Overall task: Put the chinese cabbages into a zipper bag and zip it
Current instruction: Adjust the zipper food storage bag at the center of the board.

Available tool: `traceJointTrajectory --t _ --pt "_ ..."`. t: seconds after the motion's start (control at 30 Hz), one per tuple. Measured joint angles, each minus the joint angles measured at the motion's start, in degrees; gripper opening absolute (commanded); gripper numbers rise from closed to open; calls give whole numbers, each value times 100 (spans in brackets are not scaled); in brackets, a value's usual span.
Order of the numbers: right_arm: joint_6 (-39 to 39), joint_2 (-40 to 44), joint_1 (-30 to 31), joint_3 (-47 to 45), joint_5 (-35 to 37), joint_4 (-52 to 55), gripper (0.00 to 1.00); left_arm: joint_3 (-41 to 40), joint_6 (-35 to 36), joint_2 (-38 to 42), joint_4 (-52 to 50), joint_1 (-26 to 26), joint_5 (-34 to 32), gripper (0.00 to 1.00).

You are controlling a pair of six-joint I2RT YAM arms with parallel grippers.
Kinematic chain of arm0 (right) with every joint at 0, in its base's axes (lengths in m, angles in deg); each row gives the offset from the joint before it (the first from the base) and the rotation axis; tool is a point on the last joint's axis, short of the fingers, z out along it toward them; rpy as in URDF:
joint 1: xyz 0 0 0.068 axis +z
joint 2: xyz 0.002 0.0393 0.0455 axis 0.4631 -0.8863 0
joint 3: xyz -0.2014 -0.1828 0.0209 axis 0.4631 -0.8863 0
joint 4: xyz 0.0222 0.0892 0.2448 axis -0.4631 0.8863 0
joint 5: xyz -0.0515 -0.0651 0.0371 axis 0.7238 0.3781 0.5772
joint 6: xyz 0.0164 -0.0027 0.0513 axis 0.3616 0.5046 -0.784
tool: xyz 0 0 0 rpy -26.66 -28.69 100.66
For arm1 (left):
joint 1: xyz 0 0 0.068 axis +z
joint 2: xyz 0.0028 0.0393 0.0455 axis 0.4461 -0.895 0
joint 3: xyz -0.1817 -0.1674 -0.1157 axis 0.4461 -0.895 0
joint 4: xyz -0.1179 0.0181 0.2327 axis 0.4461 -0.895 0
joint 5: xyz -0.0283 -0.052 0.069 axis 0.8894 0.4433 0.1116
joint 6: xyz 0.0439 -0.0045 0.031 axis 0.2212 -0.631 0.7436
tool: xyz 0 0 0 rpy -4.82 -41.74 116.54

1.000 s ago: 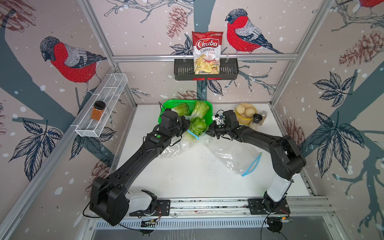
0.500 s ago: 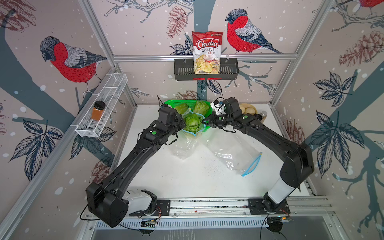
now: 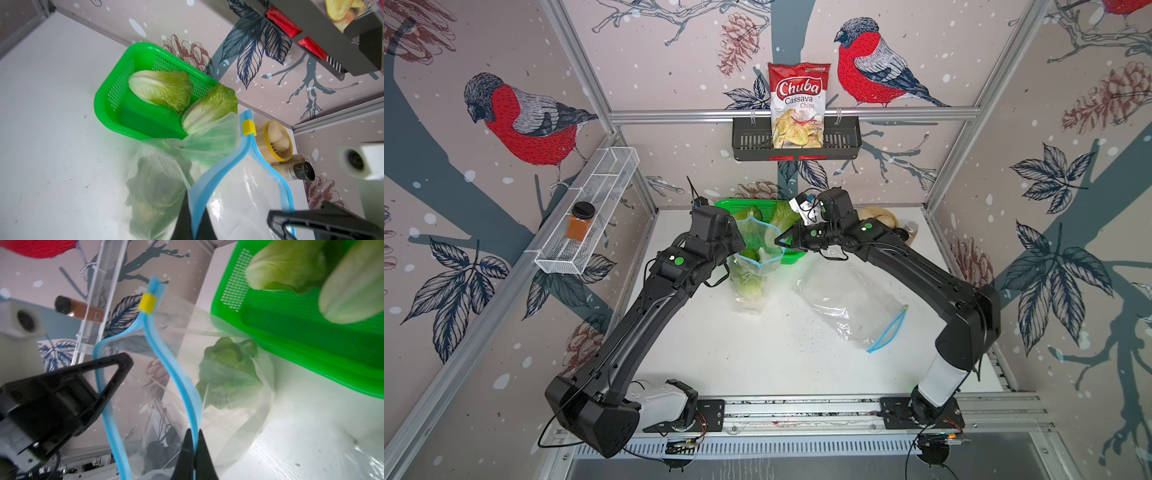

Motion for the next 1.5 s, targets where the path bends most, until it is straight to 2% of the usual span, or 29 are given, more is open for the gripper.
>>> traceJointTrajectory --t 0.4,0.67,0.73,0.8,0.87,0.97,1.07,1.17,1.33,1.5 --pt "155 -295 170 540 -221 -76 6 378 380 -105 -435 284 -356 0" --pt "249 -966 470 1045 -597 -376 9 660 695 -131 -817 546 -575 0" --pt "243 -1025 442 1025 -612 -398 16 682 778 -186 -835 570 -627 0" --pt "251 -1025 361 892 -608 -437 18 632 811 -299 -809 570 -605 0" --pt "262 -981 216 636 -535 -533 26 398 826 -415 -704 575 -369 0" --pt "269 -826 -20 173 -365 -553 29 -79 772 -459 -387 575 -68 0" --pt "286 -629 -267 -173 -238 -638 45 -498 671 -437 -13 575 181 0" --pt "317 -490 -529 -398 -166 -754 52 -643 581 -476 223 575 326 0" --pt "293 -415 -933 -592 299 -763 59 -691 568 -511 529 575 396 0" --pt "284 -780 -1060 -485 920 -592 63 -789 518 -496 640 575 415 0"
